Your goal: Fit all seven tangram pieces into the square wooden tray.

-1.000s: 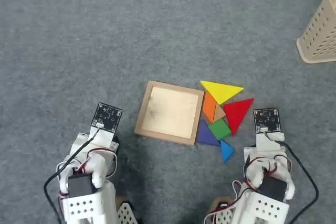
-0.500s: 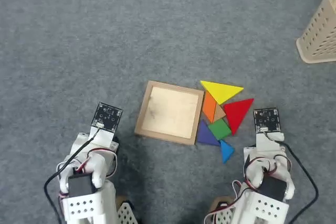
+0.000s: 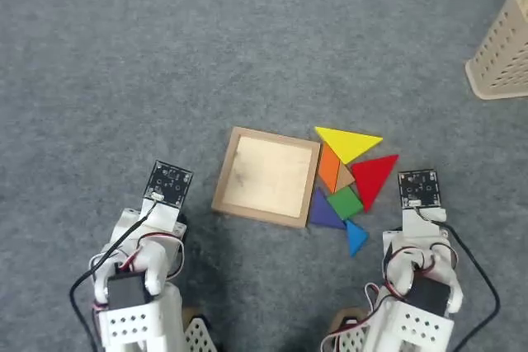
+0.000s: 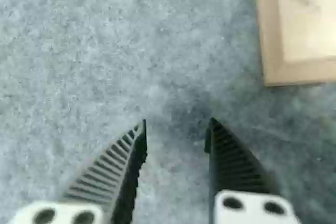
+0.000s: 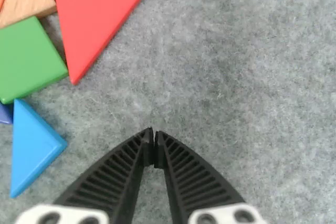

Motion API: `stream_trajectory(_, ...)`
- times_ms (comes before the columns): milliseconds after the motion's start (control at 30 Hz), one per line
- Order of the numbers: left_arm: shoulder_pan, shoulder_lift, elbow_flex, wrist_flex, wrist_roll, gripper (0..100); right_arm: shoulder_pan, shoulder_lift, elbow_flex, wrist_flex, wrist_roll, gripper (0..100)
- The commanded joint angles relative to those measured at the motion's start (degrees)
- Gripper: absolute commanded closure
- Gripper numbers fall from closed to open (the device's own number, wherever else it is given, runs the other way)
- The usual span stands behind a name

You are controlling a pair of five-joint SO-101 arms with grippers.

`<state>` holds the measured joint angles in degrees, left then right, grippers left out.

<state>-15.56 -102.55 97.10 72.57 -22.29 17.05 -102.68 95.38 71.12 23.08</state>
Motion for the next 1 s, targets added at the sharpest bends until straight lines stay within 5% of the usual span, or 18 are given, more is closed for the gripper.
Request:
stream_trajectory(0,0.0,-0.6,-0.4,0.2,0.4,82,-0.2,0.2,1.1,2.4,0.4,99.1)
stream_trajectory(400,0.0,-0.6,-0.4,0.2,0.4,82,-5.3,-0.2,-1.0,-12.4,6.4,98.9)
stream_trajectory(667,0.0,-0.6,-0.4,0.2,0.4,82,-5.3,3.0,-10.8,-10.8,8.2,98.9)
stream_trajectory(967,0.0,-0.6,-0.4,0.2,0.4,82,-13.0,42.3,-36.0,-4.4,16.3,98.7)
